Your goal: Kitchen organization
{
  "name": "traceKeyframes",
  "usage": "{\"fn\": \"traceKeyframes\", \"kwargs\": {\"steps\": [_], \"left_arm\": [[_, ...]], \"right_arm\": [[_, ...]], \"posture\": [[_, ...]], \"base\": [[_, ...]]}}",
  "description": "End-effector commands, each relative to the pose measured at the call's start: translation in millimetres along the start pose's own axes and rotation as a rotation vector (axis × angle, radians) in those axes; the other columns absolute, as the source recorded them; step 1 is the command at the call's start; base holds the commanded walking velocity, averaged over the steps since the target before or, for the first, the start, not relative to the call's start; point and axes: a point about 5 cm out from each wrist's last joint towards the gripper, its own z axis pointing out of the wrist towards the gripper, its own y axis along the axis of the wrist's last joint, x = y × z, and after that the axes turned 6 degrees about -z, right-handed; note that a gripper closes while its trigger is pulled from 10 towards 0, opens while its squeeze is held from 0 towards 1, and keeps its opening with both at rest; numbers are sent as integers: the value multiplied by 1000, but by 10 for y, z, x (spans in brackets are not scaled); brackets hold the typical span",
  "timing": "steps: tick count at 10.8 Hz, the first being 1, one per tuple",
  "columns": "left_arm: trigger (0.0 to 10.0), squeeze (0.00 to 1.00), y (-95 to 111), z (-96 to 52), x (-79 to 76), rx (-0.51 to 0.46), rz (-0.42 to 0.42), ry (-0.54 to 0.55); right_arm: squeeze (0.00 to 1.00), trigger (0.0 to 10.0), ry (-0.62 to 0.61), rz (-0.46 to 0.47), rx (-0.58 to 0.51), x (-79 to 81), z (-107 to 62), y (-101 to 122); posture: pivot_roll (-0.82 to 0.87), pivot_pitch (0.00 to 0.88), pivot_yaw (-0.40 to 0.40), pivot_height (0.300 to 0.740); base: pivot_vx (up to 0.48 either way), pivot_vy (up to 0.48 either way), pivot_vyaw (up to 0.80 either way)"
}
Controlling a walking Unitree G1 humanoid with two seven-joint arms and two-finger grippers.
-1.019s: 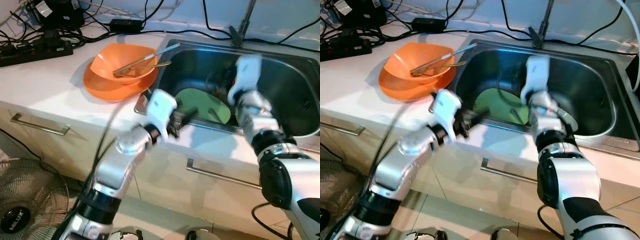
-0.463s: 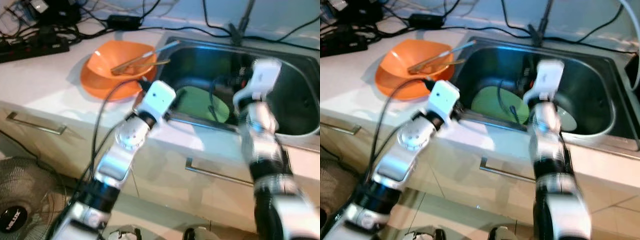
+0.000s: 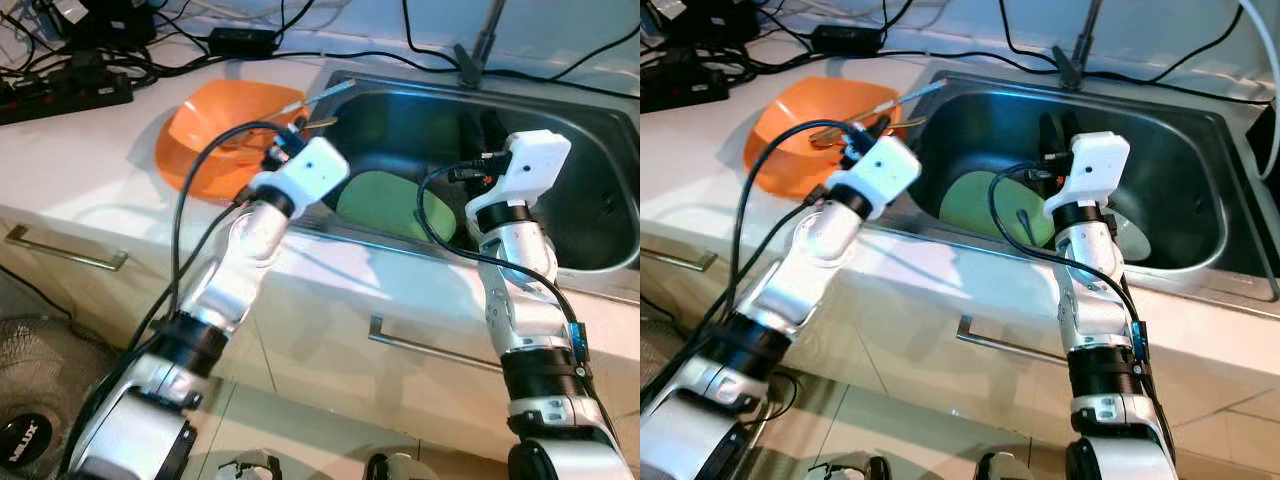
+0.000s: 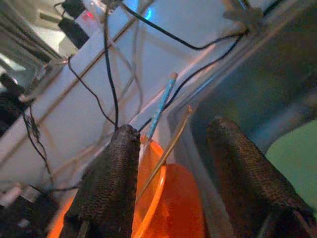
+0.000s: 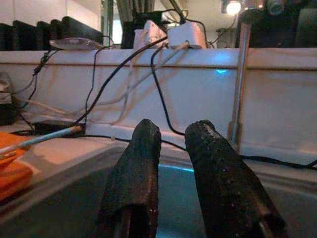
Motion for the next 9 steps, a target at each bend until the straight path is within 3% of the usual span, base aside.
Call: {"fn": "traceKeyframes", "kwargs": {"steps": [1,2,9], "left_arm": [[10000,0,33,46,48,-20,82,23],[10000,0,58,109,48,-40,137,20],[10000,0,124,372,4,-52,269,-23]], "right_arm": [[0,10000,-13,5,12,-33,-37,9],[0,10000,-12,22,36,-5,-97,6],[0,10000,-38,74,105,11,-318,70]], "posture": [[39,114,-5,740],[32,116,-1,740],[-16,186,12,740]], "base": [[0,0,0],[0,0,0],[0,0,0]]}}
